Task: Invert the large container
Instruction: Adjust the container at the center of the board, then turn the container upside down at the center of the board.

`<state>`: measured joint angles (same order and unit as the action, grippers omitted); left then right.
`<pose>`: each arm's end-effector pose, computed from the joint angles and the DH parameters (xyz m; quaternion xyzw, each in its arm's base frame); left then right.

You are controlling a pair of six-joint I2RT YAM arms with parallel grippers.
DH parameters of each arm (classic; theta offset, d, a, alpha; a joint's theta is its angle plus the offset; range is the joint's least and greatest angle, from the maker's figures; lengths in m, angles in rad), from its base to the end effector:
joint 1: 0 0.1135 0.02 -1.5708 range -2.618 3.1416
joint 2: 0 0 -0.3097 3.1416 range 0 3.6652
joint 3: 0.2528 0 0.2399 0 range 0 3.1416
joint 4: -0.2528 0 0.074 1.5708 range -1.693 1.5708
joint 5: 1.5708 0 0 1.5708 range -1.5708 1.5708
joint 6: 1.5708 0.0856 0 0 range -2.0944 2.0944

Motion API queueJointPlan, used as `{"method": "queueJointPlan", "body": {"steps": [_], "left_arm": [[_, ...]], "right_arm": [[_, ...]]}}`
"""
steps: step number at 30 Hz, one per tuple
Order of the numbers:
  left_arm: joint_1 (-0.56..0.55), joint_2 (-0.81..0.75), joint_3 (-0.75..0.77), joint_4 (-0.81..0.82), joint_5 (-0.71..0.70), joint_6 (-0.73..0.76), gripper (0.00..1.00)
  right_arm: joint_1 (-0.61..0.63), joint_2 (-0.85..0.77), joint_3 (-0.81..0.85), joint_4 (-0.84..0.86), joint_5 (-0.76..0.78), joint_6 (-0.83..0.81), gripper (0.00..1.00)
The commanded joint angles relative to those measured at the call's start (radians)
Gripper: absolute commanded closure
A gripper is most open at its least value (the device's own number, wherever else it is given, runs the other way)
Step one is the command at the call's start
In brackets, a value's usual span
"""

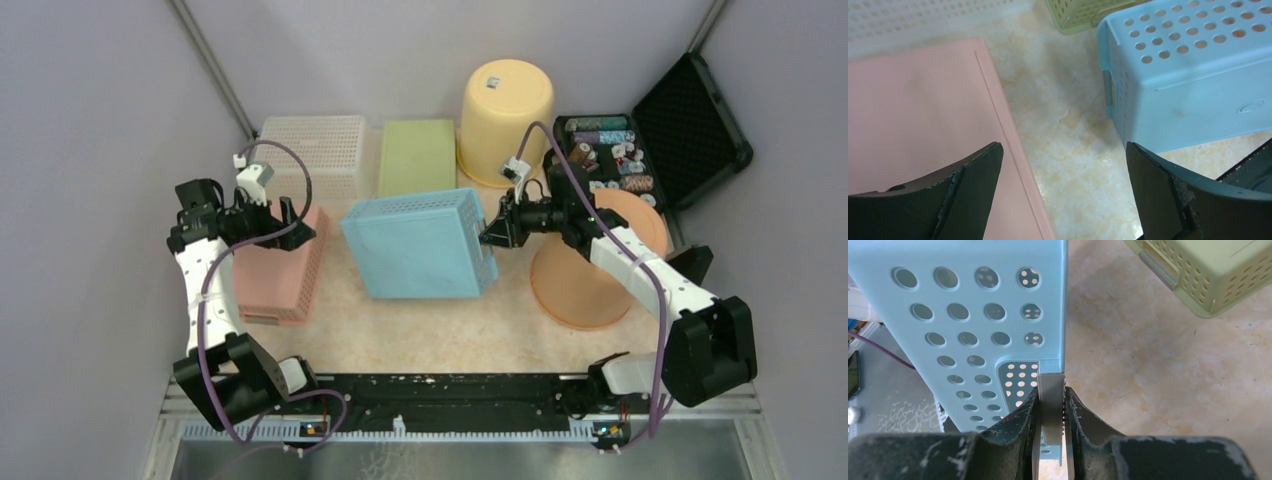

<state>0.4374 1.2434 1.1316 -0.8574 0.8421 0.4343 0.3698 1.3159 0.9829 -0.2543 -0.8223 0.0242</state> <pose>0.2373 0.0404 0.3325 0.1198 0.8719 -0.2397 0.4099 0.2488 0.1637 0.3207 -0.3248 0.7636 0.4302 0.3555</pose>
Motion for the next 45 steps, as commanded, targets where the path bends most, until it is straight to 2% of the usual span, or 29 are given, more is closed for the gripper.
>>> {"method": "queueJointPlan", "body": {"steps": [1, 14, 21, 31, 39, 45], "left_arm": [[-0.002, -0.069, -0.014, 0.115, 0.048, -0.042, 0.01], [-0.007, -0.156, -0.074, 0.218, 0.201, -0.089, 0.01], [-0.012, -0.246, -0.167, 0.327, 0.3, -0.134, 0.01], [-0.014, -0.275, -0.196, 0.343, 0.299, -0.13, 0.01], [-0.013, -0.275, -0.197, 0.345, 0.296, -0.135, 0.01], [-0.013, -0.28, -0.209, 0.355, 0.294, -0.137, 0.01]], "right_arm": [[-0.009, 0.013, -0.014, 0.049, -0.017, 0.02, 1.0], [-0.009, 0.011, -0.067, 0.108, 0.008, 0.018, 1.0], [-0.009, 0.025, -0.104, 0.158, -0.01, 0.038, 1.0], [-0.009, 0.042, -0.12, 0.201, -0.038, 0.074, 1.0], [-0.011, 0.058, -0.15, 0.269, -0.127, 0.214, 1.0], [-0.009, 0.099, -0.153, 0.289, -0.156, 0.244, 1.0]]}}
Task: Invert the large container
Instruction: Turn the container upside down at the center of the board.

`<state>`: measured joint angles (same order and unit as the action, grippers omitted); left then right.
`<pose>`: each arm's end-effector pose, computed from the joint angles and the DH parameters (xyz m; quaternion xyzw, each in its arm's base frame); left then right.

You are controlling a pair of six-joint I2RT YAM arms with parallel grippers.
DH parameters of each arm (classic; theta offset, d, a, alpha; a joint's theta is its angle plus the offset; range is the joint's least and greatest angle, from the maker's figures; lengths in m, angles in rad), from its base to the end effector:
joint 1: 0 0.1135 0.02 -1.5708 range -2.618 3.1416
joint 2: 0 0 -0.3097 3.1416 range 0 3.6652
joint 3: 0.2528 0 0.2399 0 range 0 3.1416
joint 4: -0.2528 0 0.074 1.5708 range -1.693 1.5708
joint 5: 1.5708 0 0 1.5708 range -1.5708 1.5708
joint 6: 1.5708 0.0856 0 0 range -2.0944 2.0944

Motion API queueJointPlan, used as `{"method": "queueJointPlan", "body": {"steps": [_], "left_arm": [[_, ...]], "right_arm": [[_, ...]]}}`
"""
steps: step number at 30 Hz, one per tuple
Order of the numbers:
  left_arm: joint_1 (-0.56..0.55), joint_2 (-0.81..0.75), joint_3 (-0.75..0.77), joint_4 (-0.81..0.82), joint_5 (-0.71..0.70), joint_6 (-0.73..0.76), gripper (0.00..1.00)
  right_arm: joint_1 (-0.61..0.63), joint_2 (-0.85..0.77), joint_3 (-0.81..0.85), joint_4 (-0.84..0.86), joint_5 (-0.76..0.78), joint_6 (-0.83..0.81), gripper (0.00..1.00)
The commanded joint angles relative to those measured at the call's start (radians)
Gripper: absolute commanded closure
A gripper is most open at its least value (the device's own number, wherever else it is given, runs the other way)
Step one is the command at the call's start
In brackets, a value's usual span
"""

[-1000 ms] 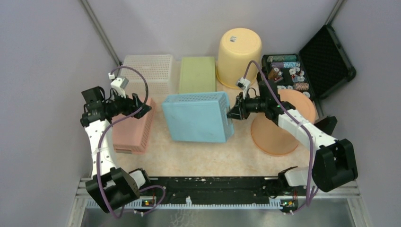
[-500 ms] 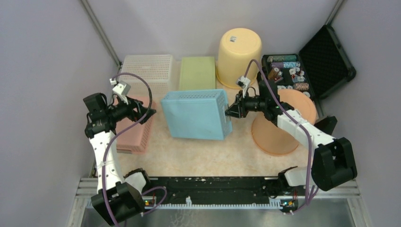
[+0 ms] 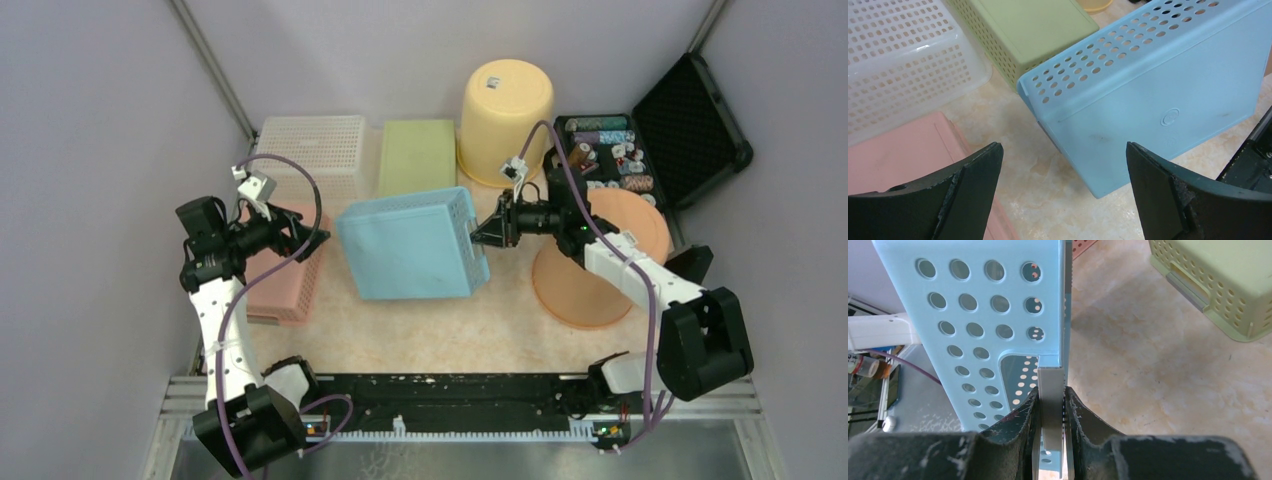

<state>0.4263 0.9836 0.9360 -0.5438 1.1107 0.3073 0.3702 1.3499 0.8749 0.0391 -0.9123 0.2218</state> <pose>0.1922 0.0031 0.3578 0.2030 0.7633 -0.2910 0.5399 0.2558 0.1719 0.3094 -0.2922 0.7374 0.4961 0.3532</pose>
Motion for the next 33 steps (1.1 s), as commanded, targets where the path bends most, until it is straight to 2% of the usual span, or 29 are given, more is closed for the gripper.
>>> {"method": "queueJointPlan", "body": {"steps": [1, 15, 24, 33], "left_arm": [[-0.003, -0.019, -0.014, 0.043, 0.028, -0.009, 0.01], [-0.003, -0.014, -0.025, 0.046, 0.035, -0.01, 0.01], [-0.002, -0.011, -0.029, 0.047, 0.052, -0.004, 0.01], [-0.017, 0.003, -0.022, 0.051, 0.04, -0.004, 0.01]], "right_arm": [[-0.01, 0.071, -0.045, -0.003, -0.07, 0.049, 1.0], [0.006, 0.099, -0.044, -0.036, 0.023, 0.018, 1.0], [0.045, 0.039, -0.083, -0.017, 0.056, 0.032, 1.0], [0.085, -0.036, -0.117, 0.045, 0.211, 0.103, 1.0]]}}
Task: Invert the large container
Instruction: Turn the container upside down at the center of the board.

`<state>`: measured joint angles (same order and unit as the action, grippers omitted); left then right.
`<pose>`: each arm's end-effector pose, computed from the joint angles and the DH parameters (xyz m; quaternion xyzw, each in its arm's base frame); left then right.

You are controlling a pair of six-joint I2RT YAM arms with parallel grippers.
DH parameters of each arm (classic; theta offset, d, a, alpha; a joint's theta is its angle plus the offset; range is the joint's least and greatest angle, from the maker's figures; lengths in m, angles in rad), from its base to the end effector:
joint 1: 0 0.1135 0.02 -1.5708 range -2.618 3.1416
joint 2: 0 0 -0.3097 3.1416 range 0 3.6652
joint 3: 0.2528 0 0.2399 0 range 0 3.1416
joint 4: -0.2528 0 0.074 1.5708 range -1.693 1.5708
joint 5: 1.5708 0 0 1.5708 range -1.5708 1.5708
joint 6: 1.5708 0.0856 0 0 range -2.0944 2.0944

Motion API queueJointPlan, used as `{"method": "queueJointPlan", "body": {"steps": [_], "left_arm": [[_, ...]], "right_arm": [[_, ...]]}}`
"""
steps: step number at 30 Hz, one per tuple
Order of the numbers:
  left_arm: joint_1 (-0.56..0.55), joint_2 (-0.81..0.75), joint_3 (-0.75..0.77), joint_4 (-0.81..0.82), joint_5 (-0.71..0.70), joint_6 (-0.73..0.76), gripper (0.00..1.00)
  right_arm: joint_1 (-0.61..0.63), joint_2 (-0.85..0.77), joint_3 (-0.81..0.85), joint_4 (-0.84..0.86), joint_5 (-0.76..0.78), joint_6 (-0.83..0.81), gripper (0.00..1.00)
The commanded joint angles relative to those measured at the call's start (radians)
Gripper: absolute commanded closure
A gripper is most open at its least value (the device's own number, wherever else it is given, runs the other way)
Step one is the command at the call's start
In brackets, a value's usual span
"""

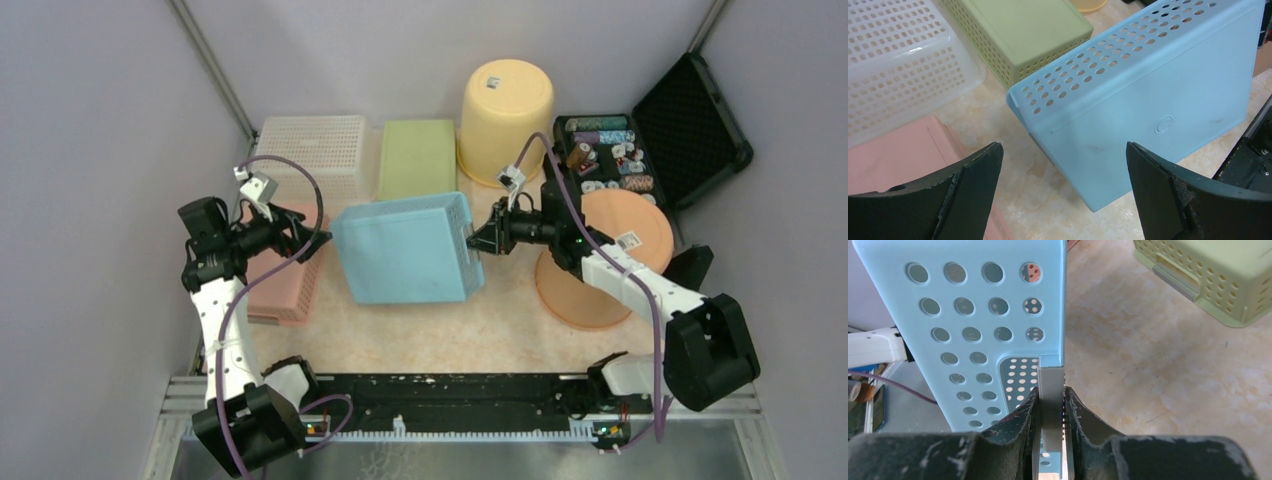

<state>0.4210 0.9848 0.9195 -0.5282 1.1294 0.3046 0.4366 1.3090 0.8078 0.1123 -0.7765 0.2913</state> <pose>0.1923 0.0013 0.3544 0.2074 0.7592 -0.3010 0.5384 0.2441 0.1801 0.3025 -0.2661 0.7513 0.4773 0.3700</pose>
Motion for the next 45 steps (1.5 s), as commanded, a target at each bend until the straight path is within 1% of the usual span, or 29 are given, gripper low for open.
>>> {"method": "queueJointPlan", "body": {"steps": [1, 13, 25, 35, 41, 45], "left_arm": [[-0.015, 0.005, -0.007, 0.036, 0.017, 0.0, 0.01], [-0.024, 0.0, -0.014, 0.04, -0.015, -0.005, 0.01], [-0.025, 0.007, -0.025, 0.048, -0.022, -0.004, 0.01], [-0.025, 0.077, -0.023, 0.049, -0.051, -0.004, 0.01], [-0.027, 0.138, 0.008, -0.02, -0.04, 0.05, 0.01], [-0.027, 0.154, 0.005, -0.027, -0.03, 0.07, 0.01]], "right_arm": [[0.025, 0.006, -0.049, -0.027, 0.09, 0.041, 1.0], [0.131, 0.1, 0.037, -0.093, 0.206, 0.027, 1.0], [0.14, 0.119, 0.044, -0.096, 0.234, 0.017, 1.0], [0.156, 0.145, 0.054, -0.074, 0.149, 0.038, 1.0], [0.156, 0.177, 0.051, -0.051, 0.077, 0.068, 1.0], [0.156, 0.199, 0.05, -0.046, 0.042, 0.074, 1.0]]}}
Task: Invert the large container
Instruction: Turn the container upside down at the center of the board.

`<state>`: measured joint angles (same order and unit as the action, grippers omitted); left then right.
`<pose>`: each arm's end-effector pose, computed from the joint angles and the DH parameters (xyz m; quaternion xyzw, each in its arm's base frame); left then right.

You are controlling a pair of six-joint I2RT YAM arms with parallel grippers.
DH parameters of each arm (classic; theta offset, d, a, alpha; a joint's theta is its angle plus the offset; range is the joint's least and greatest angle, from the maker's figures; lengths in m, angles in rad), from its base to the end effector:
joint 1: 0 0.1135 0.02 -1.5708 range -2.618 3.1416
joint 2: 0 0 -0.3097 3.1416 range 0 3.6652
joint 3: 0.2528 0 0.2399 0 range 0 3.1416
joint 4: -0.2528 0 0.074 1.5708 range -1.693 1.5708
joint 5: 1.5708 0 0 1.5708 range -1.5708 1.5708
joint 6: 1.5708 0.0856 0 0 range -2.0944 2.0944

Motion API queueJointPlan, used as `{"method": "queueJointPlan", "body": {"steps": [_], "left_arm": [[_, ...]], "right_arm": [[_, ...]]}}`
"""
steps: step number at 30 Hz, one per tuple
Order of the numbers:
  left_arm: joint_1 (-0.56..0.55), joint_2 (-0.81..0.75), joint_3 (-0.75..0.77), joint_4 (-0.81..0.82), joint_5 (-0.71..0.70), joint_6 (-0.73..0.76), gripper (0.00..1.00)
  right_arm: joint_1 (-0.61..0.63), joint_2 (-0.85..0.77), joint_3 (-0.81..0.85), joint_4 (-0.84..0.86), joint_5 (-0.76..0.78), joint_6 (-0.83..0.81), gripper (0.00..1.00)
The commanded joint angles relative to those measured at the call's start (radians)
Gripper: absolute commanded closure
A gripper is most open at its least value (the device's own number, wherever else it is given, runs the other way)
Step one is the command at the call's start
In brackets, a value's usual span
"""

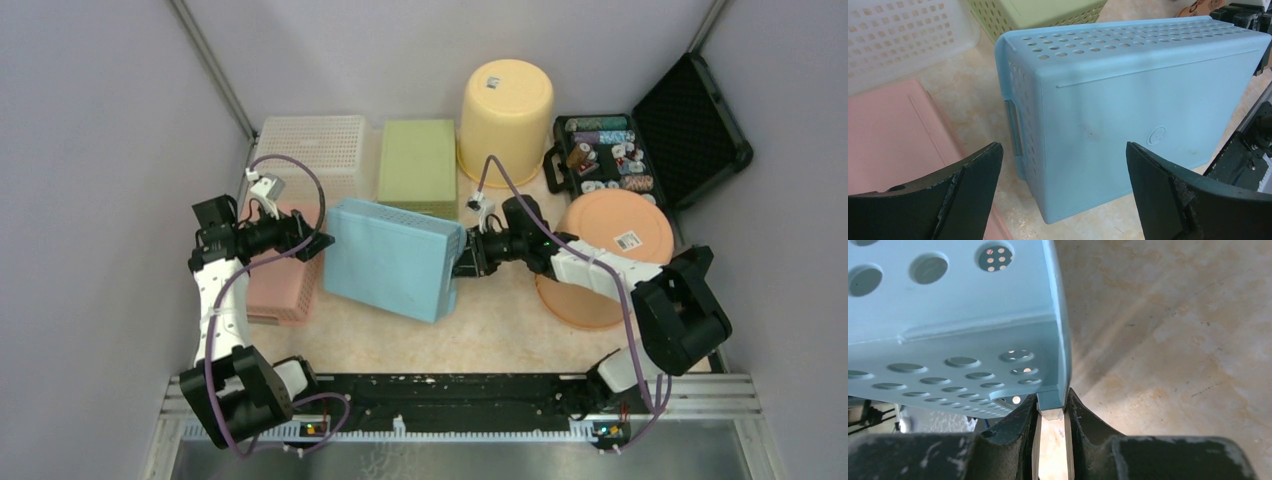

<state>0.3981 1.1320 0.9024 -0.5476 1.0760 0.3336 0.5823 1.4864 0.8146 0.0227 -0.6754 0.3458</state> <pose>0.2228 0.0120 0.3190 0.1724 0.7980 -0.3226 0.4790 0.2422 0.2235 0.2394 -0.2460 0.8218 0.4532 0.2424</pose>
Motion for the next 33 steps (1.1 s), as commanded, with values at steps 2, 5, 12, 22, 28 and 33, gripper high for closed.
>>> {"method": "queueJointPlan", "body": {"steps": [2, 5, 12, 22, 28, 33], "left_arm": [[-0.004, 0.014, 0.018, -0.008, 0.027, 0.046, 0.01], [-0.004, 0.024, 0.016, -0.011, 0.031, 0.051, 0.01], [-0.003, 0.014, 0.008, -0.011, 0.041, 0.051, 0.01], [-0.003, 0.004, 0.0, -0.01, 0.038, 0.049, 0.01], [-0.004, -0.004, 0.0, -0.009, 0.025, 0.045, 0.01], [-0.003, -0.005, -0.001, -0.008, 0.016, 0.044, 0.01]], "right_arm": [[0.011, 0.029, 0.041, 0.051, -0.087, 0.027, 1.0], [0.011, 0.04, 0.04, 0.062, -0.121, 0.037, 1.0], [0.011, 0.058, 0.039, 0.076, -0.175, 0.046, 1.0], [0.01, 0.065, 0.04, 0.085, -0.237, 0.05, 1.0], [0.011, 0.08, 0.04, 0.073, -0.258, 0.046, 1.0], [0.011, 0.102, 0.055, 0.019, -0.261, 0.022, 1.0]]}}
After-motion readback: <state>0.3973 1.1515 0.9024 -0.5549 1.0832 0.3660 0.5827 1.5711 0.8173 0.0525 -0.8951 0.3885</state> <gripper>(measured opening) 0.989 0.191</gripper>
